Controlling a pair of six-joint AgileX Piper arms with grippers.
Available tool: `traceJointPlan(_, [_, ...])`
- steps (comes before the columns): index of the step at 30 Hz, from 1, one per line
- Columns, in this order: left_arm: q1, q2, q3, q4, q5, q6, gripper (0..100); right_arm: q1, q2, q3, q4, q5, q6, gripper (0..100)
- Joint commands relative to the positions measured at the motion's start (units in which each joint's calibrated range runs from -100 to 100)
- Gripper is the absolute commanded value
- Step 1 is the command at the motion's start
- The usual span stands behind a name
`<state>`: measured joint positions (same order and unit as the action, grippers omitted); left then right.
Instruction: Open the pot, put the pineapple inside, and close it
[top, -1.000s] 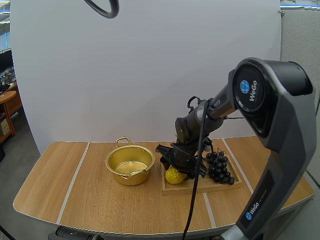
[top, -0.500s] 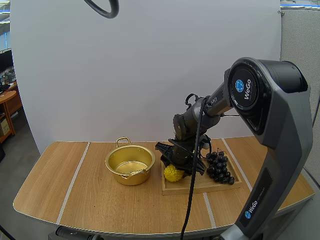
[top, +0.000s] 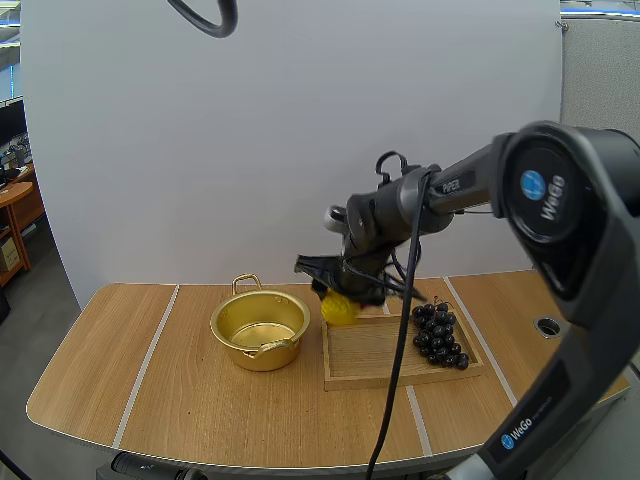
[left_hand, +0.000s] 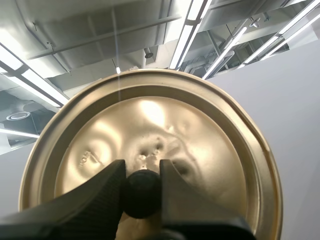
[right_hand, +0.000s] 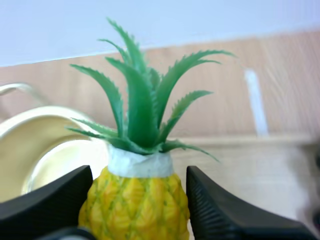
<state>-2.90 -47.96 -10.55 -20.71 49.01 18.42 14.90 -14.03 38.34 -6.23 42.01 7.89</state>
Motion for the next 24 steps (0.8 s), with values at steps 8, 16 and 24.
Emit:
traceJointPlan(8, [0.01, -0.2, -0.4, 0.2, -2.0, -0.4, 0, 8.6, -1.3, -4.8, -0.2, -0.7, -16.4, 0])
traceJointPlan(16, [0.01, -0.2, -0.4, 0.2, -2.0, -0.4, 0, 9.6, 4.9, -10.3, -0.6, 1.0, -18.3, 0])
traceJointPlan(24, [0.01, -0.2, -0.4, 0.2, -2.0, -0.4, 0, 8.9, 11.3, -12.7, -1.5, 3.6, -18.3, 0])
